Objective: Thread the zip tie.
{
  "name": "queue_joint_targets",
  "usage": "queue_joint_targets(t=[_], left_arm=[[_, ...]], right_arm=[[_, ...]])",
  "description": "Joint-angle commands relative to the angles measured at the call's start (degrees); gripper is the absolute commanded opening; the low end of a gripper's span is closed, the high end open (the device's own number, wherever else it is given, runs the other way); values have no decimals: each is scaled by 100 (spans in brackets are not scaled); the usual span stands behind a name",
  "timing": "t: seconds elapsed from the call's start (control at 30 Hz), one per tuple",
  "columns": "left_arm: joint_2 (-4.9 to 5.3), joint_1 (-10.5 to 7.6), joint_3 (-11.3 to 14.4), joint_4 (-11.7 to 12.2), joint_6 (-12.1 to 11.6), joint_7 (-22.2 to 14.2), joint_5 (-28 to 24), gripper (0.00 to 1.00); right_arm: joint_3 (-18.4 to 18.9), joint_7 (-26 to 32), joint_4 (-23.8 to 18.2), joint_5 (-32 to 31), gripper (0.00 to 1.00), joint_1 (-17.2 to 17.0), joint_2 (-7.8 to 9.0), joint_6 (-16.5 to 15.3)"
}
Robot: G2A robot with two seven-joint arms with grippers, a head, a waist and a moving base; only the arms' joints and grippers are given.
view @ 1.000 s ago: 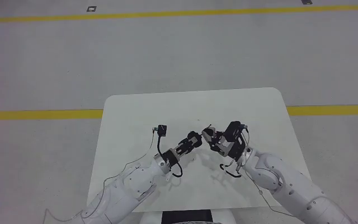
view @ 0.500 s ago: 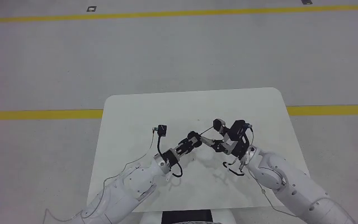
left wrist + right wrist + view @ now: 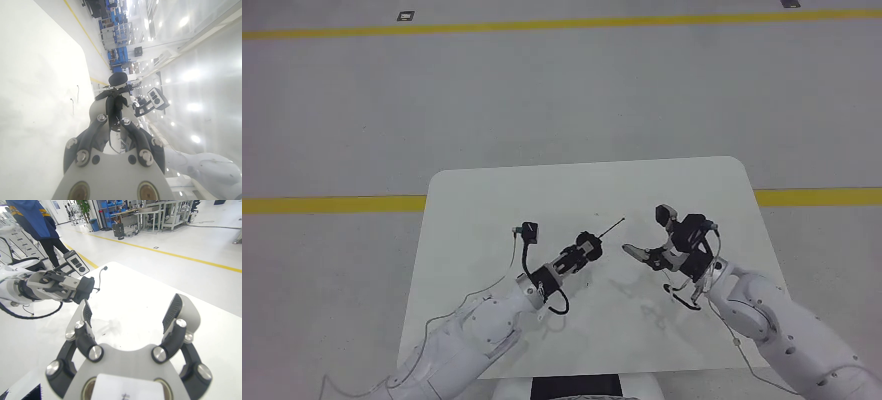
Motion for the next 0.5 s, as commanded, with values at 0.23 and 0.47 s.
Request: queue_joint_targets(t=[0.23, 0.47], left_arm=[[-72, 212, -370, -36, 1, -759, -1735, 0], [-125, 221, -504, 10, 1, -876, -1664, 0]], right_arm=[[216, -198, -6, -282, 100, -113, 26, 30], [216, -198, -6, -282, 100, -113, 26, 30]])
